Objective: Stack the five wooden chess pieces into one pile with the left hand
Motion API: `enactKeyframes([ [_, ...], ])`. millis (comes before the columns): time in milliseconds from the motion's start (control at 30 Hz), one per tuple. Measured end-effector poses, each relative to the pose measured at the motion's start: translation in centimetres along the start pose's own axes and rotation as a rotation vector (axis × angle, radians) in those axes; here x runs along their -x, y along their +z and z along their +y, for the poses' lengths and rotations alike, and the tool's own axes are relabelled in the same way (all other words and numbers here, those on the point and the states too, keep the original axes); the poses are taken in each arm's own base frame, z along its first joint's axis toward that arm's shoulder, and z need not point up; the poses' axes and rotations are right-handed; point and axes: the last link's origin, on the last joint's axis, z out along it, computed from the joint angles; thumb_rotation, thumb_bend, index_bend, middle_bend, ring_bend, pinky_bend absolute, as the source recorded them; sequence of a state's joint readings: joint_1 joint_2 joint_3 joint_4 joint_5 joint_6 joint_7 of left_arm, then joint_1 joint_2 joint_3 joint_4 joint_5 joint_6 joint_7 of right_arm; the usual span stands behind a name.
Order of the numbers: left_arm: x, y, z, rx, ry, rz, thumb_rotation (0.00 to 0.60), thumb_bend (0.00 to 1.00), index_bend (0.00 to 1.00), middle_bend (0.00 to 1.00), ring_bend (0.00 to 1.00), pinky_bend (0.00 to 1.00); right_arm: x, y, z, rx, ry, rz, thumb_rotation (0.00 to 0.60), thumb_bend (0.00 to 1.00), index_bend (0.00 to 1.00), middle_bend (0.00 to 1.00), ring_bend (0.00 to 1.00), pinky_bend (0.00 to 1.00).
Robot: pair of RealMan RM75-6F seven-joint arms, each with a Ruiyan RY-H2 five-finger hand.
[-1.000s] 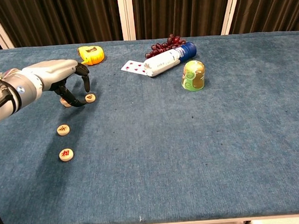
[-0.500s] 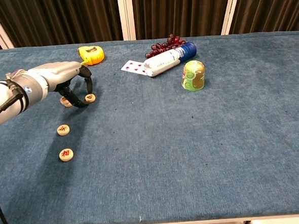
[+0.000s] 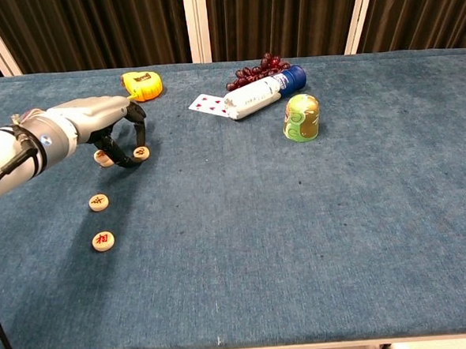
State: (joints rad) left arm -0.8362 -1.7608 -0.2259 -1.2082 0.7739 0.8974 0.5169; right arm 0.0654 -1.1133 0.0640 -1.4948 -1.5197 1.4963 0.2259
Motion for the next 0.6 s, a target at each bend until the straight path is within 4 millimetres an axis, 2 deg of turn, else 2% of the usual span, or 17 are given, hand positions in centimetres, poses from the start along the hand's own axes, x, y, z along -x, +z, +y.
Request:
enactKeyframes([
  [200,-1.2,-1.0,-0.6,0.012,-0.030,0.040,0.600,0.37,0.53,0.09,0.00,0.00,-0.1,0.1,-0.1,-0.007,-0.001,0.003,0.600,0.12,0.00,0.00,0.00,0.00],
  [367,-2.2,-2.7,-1.7,0.023,-0.048,0.067,0.600,0.36,0.53,0.09,0.00,0.00,0.0,0.3,-0.2,-0.013,0.003,0.001,0.600,0.12,0.00,0.00,0.00,0.00],
  [467,-2.3,-3.6,-2.8,0.014,-0.046,0.064,0.600,0.36,0.53,0.09,0.00,0.00,0.2,0.4,-0.3,-0.019,0.007,-0.002,0.600,0.12,0.00,0.00,0.00,0.00],
  [600,-2.1,-3.9,-3.6,-0.009,-0.049,0.050,0.600,0.36,0.53,0.09,0.00,0.00,0.1,0.4,-0.3,-0.021,0.008,-0.001,0.600,0.12,0.00,0.00,0.00,0.00],
])
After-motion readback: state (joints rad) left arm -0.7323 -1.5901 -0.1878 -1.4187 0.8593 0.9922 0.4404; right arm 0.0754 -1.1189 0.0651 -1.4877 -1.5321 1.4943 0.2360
